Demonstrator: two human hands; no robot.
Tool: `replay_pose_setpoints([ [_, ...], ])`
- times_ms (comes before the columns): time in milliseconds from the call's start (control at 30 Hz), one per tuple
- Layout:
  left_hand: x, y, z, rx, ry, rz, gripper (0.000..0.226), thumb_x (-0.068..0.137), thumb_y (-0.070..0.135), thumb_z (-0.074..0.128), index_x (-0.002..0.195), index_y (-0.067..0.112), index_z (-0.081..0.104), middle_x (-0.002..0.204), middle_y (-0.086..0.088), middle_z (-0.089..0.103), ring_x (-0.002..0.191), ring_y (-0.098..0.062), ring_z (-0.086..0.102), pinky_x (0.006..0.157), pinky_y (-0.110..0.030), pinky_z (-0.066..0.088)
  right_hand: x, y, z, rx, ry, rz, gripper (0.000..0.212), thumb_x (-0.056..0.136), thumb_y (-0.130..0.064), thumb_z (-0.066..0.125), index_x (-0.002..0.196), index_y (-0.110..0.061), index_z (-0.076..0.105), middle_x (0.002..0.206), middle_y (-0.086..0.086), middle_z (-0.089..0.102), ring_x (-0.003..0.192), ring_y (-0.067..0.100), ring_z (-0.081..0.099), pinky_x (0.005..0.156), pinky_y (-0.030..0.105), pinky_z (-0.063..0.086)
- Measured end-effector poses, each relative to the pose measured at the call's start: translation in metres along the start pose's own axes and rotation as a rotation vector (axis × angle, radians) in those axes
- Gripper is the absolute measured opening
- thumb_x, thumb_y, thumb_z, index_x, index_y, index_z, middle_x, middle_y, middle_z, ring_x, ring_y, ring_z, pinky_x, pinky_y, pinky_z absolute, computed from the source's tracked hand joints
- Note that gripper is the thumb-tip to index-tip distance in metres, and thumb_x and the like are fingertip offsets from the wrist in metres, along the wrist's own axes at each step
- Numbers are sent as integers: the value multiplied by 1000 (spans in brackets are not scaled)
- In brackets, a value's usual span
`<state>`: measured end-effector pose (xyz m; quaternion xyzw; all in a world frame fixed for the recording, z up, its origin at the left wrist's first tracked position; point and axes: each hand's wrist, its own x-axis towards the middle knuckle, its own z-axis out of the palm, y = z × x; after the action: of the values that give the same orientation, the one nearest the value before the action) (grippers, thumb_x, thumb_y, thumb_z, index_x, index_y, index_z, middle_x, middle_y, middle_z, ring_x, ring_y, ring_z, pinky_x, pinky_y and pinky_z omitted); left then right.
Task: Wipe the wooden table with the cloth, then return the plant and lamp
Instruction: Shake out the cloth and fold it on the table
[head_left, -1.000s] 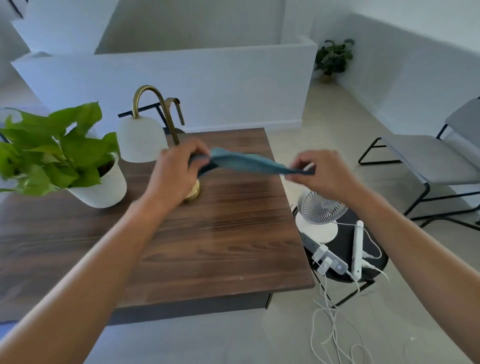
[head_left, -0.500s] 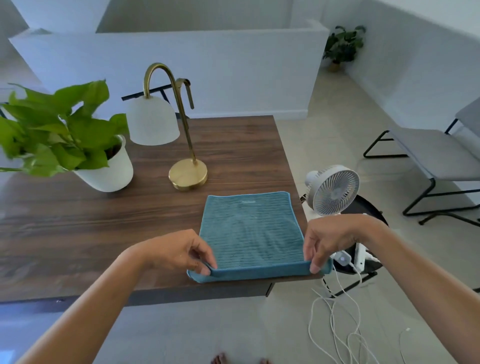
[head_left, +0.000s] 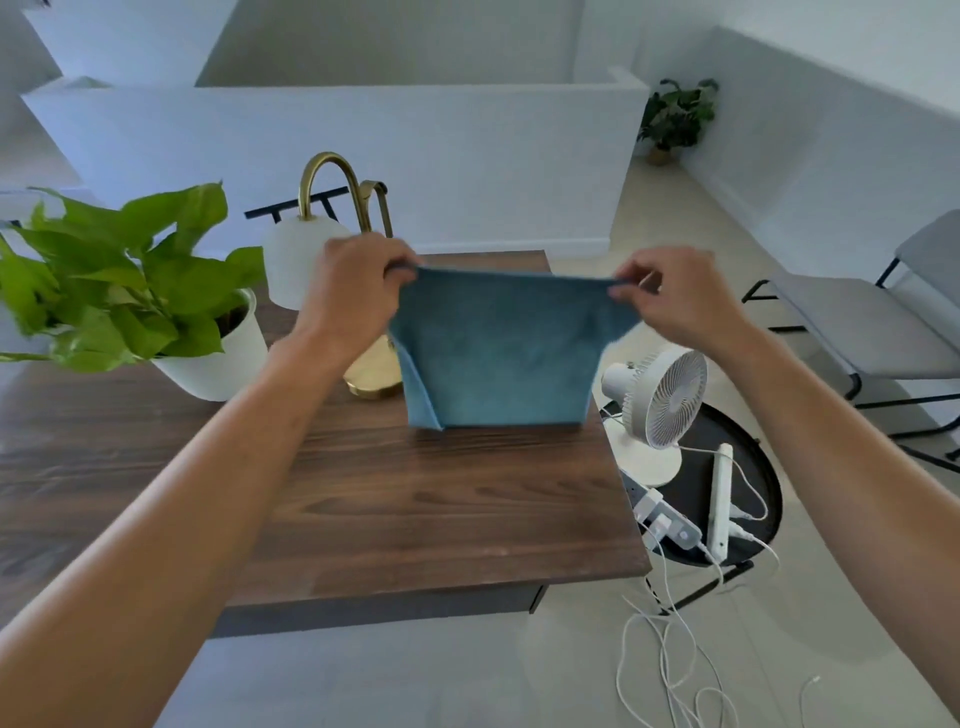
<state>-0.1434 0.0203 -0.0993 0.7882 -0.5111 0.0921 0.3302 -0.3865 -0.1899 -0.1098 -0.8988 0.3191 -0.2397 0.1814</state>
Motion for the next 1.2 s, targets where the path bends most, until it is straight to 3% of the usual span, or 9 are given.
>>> replay_pose_setpoints([
  [100,4,6,-15,-5,230,132,18,92,11,63,101,12,78,95,-4,75,88,-15,67,84,-14,42,-6,-10,-16,2,154,-86,7,87,-15,74,93,-13,76,84,-5,64,68,11,56,70,0,35],
  [200,-17,-5,-12,-15,198,236,17,90,8,66,100,13,79,93,-2,75,88,-15,65,83,-20,48,-25,-6,-17,25,30,-135,7,84,-12,77,90,-15,77,84,-3,68,70,5,60,78,6,43],
  [300,-56,-26,0,-90,-56,199,21,81,6,78,95,21,79,89,7,73,83,-12,64,79,-23,51,-46,9,-3,47,-262,-108,12,78,-17,84,85,-25,78,81,-9,72,76,4,66,80,21,53],
  [500,-122,-60,34,-167,-722,-11,32,74,8,85,83,38,80,65,37,63,71,13,63,70,-4,43,-82,19,31,-26,-1024,11,19,78,-33,84,75,-46,72,79,-20,74,78,-3,68,74,15,48],
  [600,-136,-61,38,-195,-1001,-140,32,76,21,83,74,51,73,73,32,69,73,7,65,72,-13,50,-88,18,42,-83,-1207,47,15,76,-38,85,74,-44,72,74,-28,71,73,-9,64,71,15,46],
  [733,-131,-58,31,-300,-1222,-178,13,78,30,82,82,41,76,77,20,72,74,1,66,78,-22,52,-87,17,41,-78,-1368,100,13,77,-36,85,79,-41,74,75,-23,72,69,-7,62,70,15,46],
  [967,-93,-72,50,-348,-908,-343,11,80,12,81,89,13,74,87,-10,77,78,-19,70,70,-26,58,-60,47,57,43,-923,150,14,87,-24,77,86,-36,69,78,-14,69,72,-2,61,72,19,44],
  [1100,-75,-88,74,-295,-719,-367,8,85,10,76,89,17,75,86,1,76,77,-12,69,63,-18,54,-40,60,73,92,-725,169,17,87,-17,77,84,-33,71,79,-12,70,73,3,63,71,20,46],
  [1200,-65,-95,92,-201,-656,-402,12,89,10,70,90,21,74,87,8,72,81,-6,65,76,-23,51,-26,66,87,118,-651,204,12,87,-15,77,84,-26,74,80,-7,71,71,7,64,63,17,47],
])
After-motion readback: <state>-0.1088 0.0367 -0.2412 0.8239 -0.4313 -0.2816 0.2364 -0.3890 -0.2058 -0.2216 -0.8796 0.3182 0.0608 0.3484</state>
